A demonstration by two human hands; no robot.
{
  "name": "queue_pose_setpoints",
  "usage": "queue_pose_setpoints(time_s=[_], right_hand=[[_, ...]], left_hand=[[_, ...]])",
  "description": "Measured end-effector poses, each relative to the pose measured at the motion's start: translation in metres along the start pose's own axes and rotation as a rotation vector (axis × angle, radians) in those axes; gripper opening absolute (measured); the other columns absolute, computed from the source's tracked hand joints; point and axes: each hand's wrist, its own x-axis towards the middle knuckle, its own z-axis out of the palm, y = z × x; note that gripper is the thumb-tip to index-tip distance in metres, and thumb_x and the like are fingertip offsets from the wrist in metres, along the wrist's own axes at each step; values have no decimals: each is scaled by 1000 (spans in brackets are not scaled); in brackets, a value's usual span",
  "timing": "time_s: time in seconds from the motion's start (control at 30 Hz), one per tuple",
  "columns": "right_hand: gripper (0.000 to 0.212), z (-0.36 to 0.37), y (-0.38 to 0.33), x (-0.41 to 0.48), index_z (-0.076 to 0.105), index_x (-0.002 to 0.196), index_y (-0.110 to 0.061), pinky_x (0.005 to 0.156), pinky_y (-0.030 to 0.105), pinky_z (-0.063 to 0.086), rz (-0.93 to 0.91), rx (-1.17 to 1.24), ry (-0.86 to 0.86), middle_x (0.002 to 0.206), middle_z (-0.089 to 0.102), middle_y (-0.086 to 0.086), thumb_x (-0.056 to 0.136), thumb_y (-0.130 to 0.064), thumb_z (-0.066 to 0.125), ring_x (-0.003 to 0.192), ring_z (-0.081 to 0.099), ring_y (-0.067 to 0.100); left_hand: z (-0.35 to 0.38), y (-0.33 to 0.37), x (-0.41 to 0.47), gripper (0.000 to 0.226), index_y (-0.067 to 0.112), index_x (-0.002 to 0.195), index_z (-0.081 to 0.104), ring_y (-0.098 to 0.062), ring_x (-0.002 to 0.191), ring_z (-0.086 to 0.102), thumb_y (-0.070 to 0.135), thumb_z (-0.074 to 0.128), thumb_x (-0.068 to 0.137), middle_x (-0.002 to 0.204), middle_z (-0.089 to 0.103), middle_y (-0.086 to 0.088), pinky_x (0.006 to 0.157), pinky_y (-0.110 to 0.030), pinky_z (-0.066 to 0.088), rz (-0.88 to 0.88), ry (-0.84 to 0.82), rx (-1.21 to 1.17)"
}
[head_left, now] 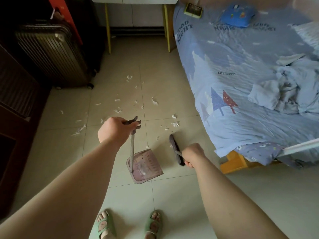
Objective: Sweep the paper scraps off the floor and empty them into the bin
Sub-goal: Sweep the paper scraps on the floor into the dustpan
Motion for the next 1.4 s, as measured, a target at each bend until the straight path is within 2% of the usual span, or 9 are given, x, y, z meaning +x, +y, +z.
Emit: queue_pose_setpoints(time_s=[0.13, 0.33, 0.47, 0.6, 0.7, 0.97, 1.17, 1.3, 1.4], right_hand=[[23, 8, -12, -8, 47, 65, -7, 34, 12, 27, 0, 72, -47, 64, 49, 9, 84, 6, 46, 51, 44, 18], [16, -6, -13, -11, 52, 67, -8, 52, 26, 42, -99, -57, 38, 73, 59, 11, 82, -3, 54, 64, 60, 28], [4, -28, -3, -8, 54, 79, -7, 56, 27, 40, -95, -164, 117, 77, 58, 13, 80, -4, 52, 71, 58, 29], [12, -36, 6, -14, 49, 74, -4, 49, 27, 36, -21, -174, 116, 69, 49, 12, 85, 2, 49, 73, 55, 29], [25, -17, 6, -27, 43, 68, -10, 58, 30, 44, -5, -124, 68, 70, 47, 8, 90, -1, 48, 78, 53, 27], [10, 90, -49, -62, 53, 92, -3, 43, 19, 36, 120, 198, -22, 74, 48, 14, 90, 3, 44, 53, 45, 21], [22, 133, -94, -82, 40, 70, -7, 36, 10, 17, 171, 171, -118, 43, 49, 5, 88, 4, 34, 47, 34, 15], [19, 138, -106, -73, 44, 71, -7, 35, 12, 18, 142, 143, -99, 67, 51, 11, 85, 0, 35, 45, 35, 16], [22, 117, -108, -65, 47, 66, -6, 35, 11, 21, 112, 143, -54, 66, 52, 12, 85, -1, 38, 41, 37, 16]], left_hand=[[-10, -10, -3, 37, 25, 55, 65, -12, 45, 49, 50, 69, 82, 48, 52, 6, 46, -21, 30, -13, 21, 20], [-31, -32, -4, 34, 28, 59, 67, -13, 49, 52, 54, 67, 82, 52, 57, 6, 47, -21, 33, -23, 55, 38], [-41, -42, -1, 36, 28, 57, 66, -14, 46, 51, 52, 66, 83, 50, 56, 6, 47, -20, 34, -11, 46, 42], [-51, -52, 4, 36, 27, 56, 66, -13, 46, 52, 52, 67, 83, 49, 57, 7, 46, -20, 32, 8, 21, 53], [-60, -65, 9, 37, 27, 56, 65, -12, 47, 52, 52, 68, 83, 51, 57, 7, 45, -20, 32, 11, 11, 50], [-99, -107, 35, 36, 29, 58, 64, -13, 51, 55, 56, 68, 81, 56, 60, 6, 48, -20, 34, 6, 11, 57], [-119, -129, 62, 33, 28, 70, 71, -13, 50, 54, 59, 68, 80, 56, 61, 5, 46, -19, 32, 16, 12, 70], [-120, -136, 76, 34, 26, 72, 73, -15, 49, 53, 58, 67, 82, 56, 61, 4, 47, -19, 33, 32, -1, 64], [-119, -130, 84, 36, 24, 73, 74, -16, 50, 53, 58, 67, 82, 57, 61, 2, 47, -19, 34, 35, -9, 75]])
